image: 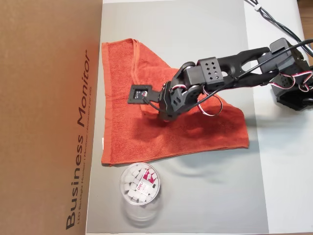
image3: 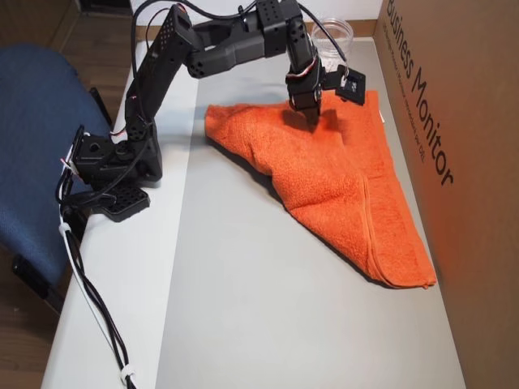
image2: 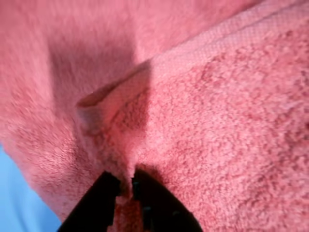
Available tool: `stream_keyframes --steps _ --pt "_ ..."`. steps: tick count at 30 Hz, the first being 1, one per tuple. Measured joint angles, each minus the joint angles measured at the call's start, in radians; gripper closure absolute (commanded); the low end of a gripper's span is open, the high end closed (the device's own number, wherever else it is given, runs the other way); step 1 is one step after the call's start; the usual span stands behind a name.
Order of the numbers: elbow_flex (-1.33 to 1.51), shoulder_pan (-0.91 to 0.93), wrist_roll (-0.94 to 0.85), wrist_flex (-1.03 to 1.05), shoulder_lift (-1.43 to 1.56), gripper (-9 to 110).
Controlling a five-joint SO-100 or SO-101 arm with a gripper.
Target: Fold the blanket.
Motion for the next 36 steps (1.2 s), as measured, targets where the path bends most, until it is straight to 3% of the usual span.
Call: stream_keyframes --steps 21,36 --pt "-0.118 -0.003 0.003 -0.353 0.015 102" --pt "-0.19 -0.103 -0.285 -0.676 -0.227 102"
